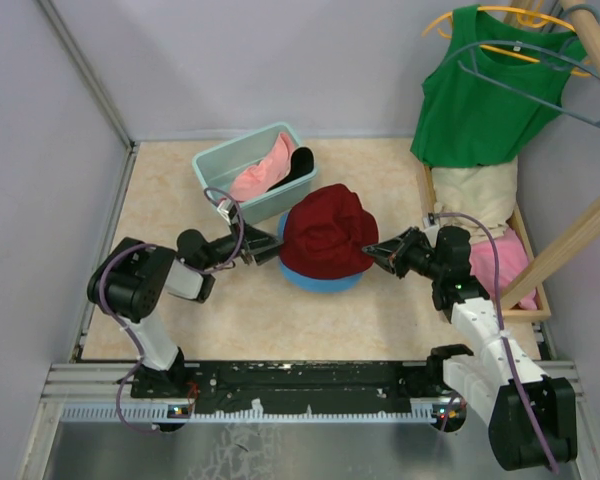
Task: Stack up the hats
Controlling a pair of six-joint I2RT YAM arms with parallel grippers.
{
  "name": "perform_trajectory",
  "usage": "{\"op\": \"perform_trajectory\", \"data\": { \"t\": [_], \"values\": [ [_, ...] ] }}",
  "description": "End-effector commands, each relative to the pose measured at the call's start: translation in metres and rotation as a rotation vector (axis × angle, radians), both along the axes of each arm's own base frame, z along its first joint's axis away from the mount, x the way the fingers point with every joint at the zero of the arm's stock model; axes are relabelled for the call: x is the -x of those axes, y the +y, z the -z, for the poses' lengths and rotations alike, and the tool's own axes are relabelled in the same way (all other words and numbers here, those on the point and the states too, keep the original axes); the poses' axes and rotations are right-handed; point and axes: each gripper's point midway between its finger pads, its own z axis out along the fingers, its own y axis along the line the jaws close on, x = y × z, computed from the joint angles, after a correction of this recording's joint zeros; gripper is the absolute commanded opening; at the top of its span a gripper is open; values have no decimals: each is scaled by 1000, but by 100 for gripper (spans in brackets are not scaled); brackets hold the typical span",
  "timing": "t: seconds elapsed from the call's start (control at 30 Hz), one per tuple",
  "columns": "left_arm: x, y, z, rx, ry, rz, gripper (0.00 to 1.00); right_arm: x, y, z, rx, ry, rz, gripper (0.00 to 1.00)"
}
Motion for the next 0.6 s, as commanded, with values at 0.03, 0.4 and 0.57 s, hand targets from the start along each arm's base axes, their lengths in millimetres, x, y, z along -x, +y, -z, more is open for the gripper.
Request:
{"op": "perform_trajectory", "data": {
  "t": [0.03, 0.4, 0.57],
  "values": [
    [4, -6, -4, 27, 47, 49, 51, -2, -1, -17, 7, -57, -4, 0],
    [7, 2, 13, -45, 69, 40, 0, -1, -1, -8, 23, -42, -14, 0],
    [10, 19, 22, -73, 83, 13, 0, 1, -2, 9, 65, -14, -36, 0]
  ]
}}
